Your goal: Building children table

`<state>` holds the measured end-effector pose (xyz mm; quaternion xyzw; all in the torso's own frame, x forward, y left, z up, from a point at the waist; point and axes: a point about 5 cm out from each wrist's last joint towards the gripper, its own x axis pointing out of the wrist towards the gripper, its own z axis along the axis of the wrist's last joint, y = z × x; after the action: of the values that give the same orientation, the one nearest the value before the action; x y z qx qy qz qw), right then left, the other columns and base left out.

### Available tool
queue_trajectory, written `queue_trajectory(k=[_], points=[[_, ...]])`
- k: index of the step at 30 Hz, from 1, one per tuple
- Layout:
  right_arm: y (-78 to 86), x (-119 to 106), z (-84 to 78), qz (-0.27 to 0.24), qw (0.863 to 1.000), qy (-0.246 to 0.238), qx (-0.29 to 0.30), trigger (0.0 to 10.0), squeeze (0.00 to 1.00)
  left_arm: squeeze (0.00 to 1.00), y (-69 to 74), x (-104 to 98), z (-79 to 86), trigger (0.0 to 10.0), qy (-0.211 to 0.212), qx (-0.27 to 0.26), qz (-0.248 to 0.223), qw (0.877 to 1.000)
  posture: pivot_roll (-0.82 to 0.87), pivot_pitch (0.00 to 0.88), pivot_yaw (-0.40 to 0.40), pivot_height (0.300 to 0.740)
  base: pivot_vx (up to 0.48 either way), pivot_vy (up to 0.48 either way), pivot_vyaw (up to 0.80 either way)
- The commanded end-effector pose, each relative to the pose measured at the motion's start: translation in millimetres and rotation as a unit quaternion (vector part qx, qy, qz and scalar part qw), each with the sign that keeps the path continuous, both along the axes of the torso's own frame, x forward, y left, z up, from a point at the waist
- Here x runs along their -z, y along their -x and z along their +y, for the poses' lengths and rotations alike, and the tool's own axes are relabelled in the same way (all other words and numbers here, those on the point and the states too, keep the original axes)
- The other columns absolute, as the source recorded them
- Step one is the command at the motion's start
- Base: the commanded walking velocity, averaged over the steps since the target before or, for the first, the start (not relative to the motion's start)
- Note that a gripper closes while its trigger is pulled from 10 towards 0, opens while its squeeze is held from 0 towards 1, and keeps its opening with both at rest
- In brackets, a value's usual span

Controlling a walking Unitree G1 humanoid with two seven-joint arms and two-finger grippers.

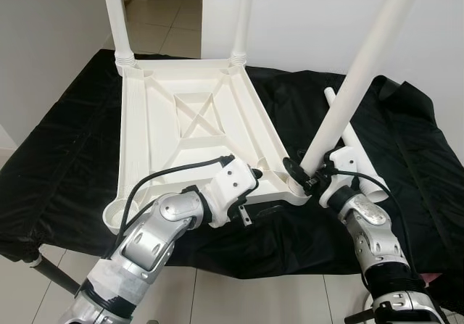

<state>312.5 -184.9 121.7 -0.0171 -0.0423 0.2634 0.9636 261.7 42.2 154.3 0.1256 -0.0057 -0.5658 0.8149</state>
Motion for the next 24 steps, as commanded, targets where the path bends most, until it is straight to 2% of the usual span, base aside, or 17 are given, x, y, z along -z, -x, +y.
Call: queue_trajectory(k=[1,2,3,4,5,13,15,20,24], points=[[3.5,4.1,-4.9,0.008,1.000,-0.003,0.007,0.0,0.00,0.00,4.5,1.9,-3.1,10.0,-0.003,0.016,0.008,1.000,0.01,0.004,-0.094,0.740,0.000,0.000,0.00],[3.5,4.1,-4.9,0.008,1.000,-0.003,0.007,0.0,0.00,0.00,4.5,1.9,-3.1,10.0,-0.003,0.016,0.008,1.000,0.01,0.004,-0.094,0.740,0.000,0.000,0.00],[4.5,5.9,-5.1,0.014,1.000,-0.009,0.012,8.0,0.00,0.00,4.3,2.1,-3.1,10.0,-0.003,0.016,0.008,1.000,0.01,0.003,-0.093,0.740,0.000,0.000,0.00],[4.5,5.9,-5.1,0.014,1.000,-0.009,0.012,8.0,0.00,0.00,4.3,2.1,-3.1,10.0,-0.003,0.016,0.008,1.000,0.01,0.003,-0.093,0.740,0.000,0.000,0.00],[5.5,6.8,-5.3,0.017,1.000,-0.016,0.017,10.0,0.00,0.00,4.3,2.5,-3.4,10.0,-0.004,0.016,0.008,1.000,0.00,0.001,-0.096,0.740,0.000,0.000,0.00],[5.6,4.4,-4.3,0.023,0.997,-0.027,0.065,10.0,0.00,0.00,3.8,3.1,-5.0,10.0,-0.003,0.018,0.008,1.000,0.00,0.000,-0.105,0.740,0.000,0.000,0.00],[4.9,6.7,-3.4,0.030,0.994,-0.001,0.101,10.0,0.00,0.00,3.1,3.1,-4.7,10.0,-0.003,0.016,0.009,1.000,0.00,0.000,-0.105,0.740,0.000,0.000,0.00],[6.2,7.3,0.1,0.050,0.980,-0.030,0.188,10.0,0.00,0.00,-2.9,-2.4,-0.6,10.0,0.011,-0.001,0.008,1.000,0.01,0.000,-0.107,0.740,0.000,0.000,0.00],[9.0,7.9,3.7,0.053,0.974,-0.038,0.215,10.0,0.00,0.00,-3.2,-1.7,0.1,10.0,0.007,-0.001,0.007,1.000,0.01,0.000,-0.107,0.740,0.000,0.000,0.00]])
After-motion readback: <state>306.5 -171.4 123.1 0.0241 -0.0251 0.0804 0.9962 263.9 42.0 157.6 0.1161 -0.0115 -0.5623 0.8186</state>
